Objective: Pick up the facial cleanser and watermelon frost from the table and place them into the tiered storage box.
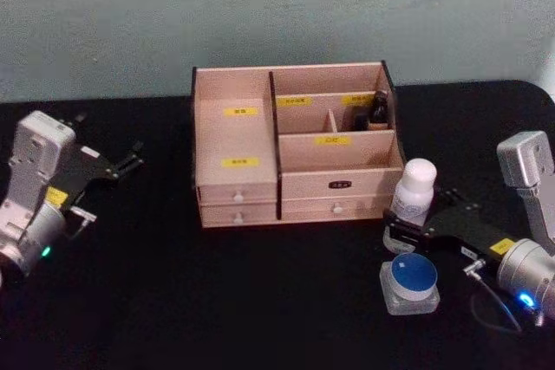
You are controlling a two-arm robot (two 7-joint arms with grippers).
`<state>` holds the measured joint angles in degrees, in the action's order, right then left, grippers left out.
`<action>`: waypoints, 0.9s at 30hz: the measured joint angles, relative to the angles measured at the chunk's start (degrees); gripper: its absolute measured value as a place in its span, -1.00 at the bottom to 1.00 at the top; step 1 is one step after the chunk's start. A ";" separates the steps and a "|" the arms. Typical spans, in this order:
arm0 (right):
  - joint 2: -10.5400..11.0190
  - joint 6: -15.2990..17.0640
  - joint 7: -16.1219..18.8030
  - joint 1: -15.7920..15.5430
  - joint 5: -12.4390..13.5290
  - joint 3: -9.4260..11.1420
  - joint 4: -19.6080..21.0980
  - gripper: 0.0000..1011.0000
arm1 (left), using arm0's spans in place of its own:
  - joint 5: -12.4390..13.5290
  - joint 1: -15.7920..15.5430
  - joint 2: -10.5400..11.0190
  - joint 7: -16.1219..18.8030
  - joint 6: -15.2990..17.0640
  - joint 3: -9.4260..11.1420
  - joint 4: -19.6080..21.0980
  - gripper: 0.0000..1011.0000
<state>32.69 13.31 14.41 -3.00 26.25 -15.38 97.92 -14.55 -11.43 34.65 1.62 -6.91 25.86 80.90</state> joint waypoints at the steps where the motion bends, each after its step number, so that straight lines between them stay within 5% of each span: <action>1: 0.00 0.00 0.00 0.00 0.00 0.00 0.00 0.94 | 0.00 0.00 0.00 0.00 0.00 0.00 0.00 0.98; 14: 0.07 -0.03 -0.06 -0.06 0.12 0.00 0.07 0.22 | 0.00 0.00 0.00 0.00 0.00 0.00 0.00 0.98; 27: 0.10 -0.05 -0.09 -0.05 0.18 0.00 0.08 0.19 | 0.00 0.00 0.00 0.00 0.00 0.00 0.00 0.98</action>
<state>32.79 13.26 14.32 -3.05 26.43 -15.39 98.00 -14.55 -11.43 34.64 1.62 -6.91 25.86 80.90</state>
